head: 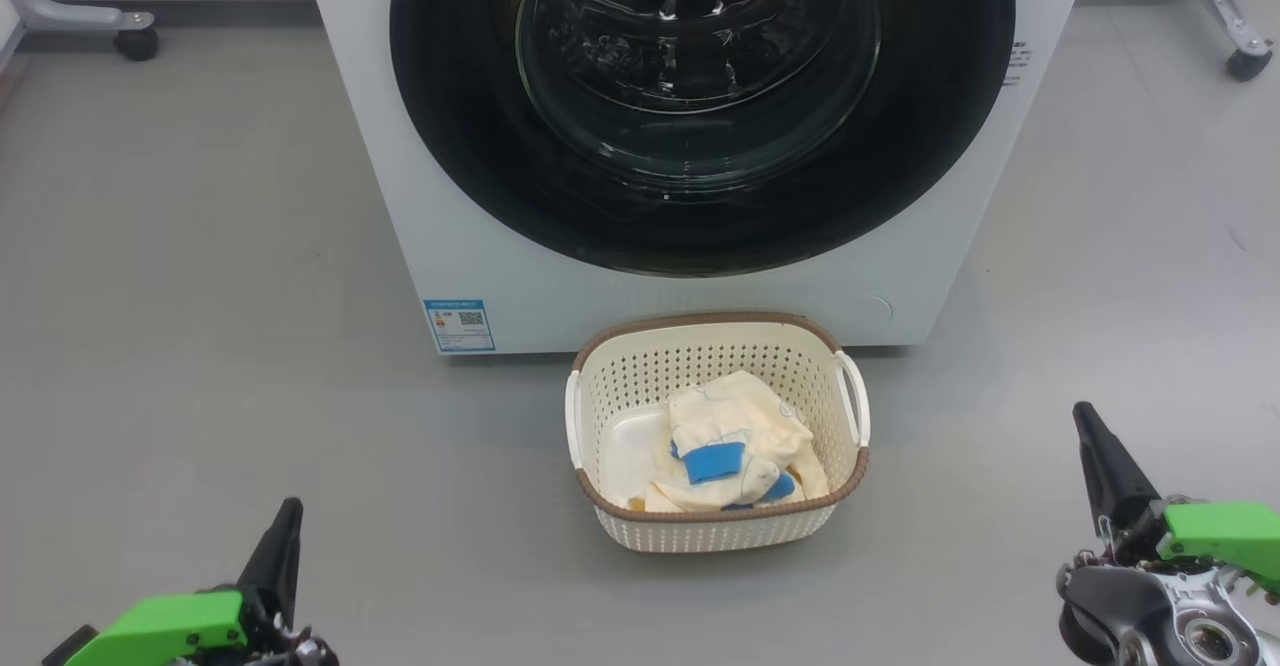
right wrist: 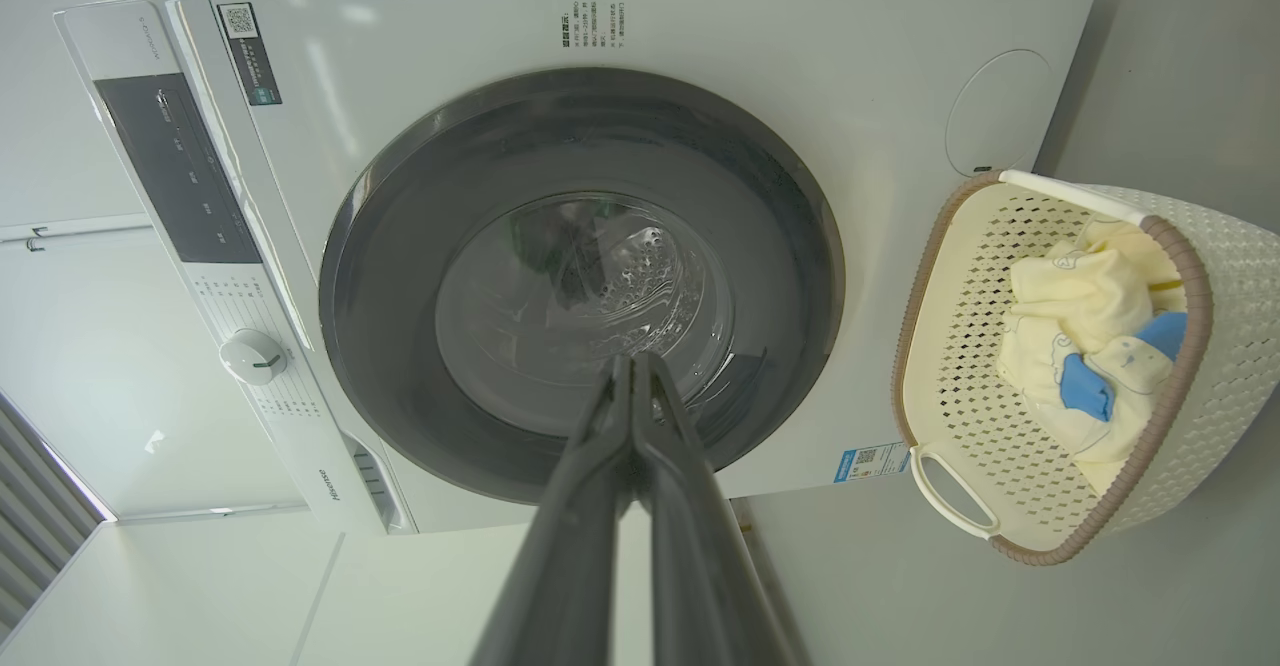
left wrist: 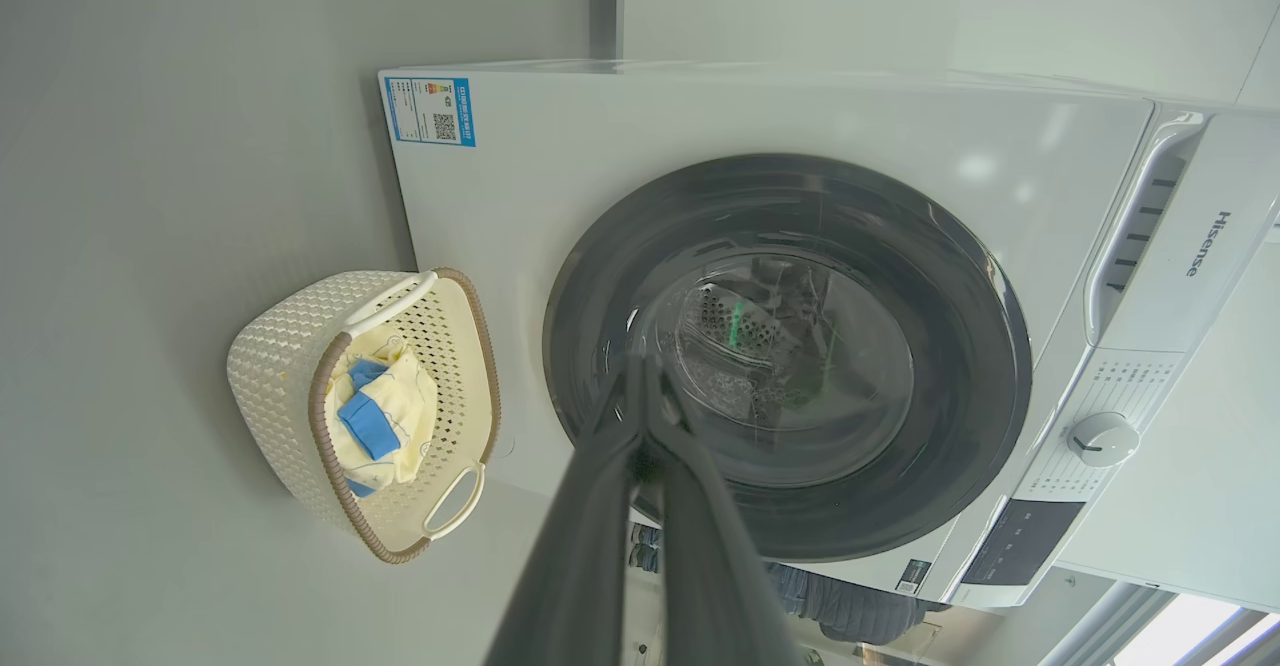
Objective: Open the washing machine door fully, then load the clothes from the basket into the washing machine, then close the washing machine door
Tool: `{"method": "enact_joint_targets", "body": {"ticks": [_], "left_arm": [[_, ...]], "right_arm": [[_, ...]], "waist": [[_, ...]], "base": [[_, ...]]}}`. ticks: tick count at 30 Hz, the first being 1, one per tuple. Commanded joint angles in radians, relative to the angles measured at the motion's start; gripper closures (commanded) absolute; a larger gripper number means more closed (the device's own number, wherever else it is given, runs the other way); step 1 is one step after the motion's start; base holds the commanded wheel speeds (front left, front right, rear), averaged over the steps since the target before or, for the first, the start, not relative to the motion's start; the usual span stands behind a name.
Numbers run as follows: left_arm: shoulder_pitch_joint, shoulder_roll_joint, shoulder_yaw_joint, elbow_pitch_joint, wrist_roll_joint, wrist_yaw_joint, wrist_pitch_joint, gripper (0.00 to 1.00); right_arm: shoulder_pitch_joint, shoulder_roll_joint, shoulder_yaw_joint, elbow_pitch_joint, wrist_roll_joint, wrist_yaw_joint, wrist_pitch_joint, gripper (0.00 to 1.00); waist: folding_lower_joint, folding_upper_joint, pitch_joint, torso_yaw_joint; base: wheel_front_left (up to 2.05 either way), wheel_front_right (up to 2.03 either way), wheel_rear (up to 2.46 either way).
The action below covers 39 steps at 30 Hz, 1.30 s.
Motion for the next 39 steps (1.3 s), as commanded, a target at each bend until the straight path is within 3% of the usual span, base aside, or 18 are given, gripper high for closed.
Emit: {"method": "enact_joint_targets", "body": {"ticks": [1,11,12,39], "left_arm": [[-0.048,0.009,0.034,-0.029,0.010,-0.007,0.006,1.00],[-0.048,0.009,0.034,-0.029,0.010,-0.007,0.006,1.00],[0.000,0.000,0.000,0.000,0.000,0.000,0.000,0.00],[-0.007,0.006,-0.025,-0.024,0.043,0.000,-0.052,0.00]], "right_arm": [[-0.057,-0.011,0.016,-0.031,-0.009,0.004,0.006,1.00],[-0.057,-0.011,0.016,-0.031,-0.009,0.004,0.006,1.00],[0.000,0.000,0.000,0.000,0.000,0.000,0.000,0.00],[0.005,-0.006,0.014,-0.004,-0.075,0.001,-0.039,0.00]], "waist": [[0.0000,0.0000,0.000,0.000],[0.0000,0.0000,0.000,0.000],[0.0000,0.0000,0.000,0.000],[0.0000,0.0000,-0.004,0.000]], "base": [[0.00,0.00,0.00],[0.00,0.00,0.00],[0.00,0.00,0.00],[0.00,0.00,0.00]]}}
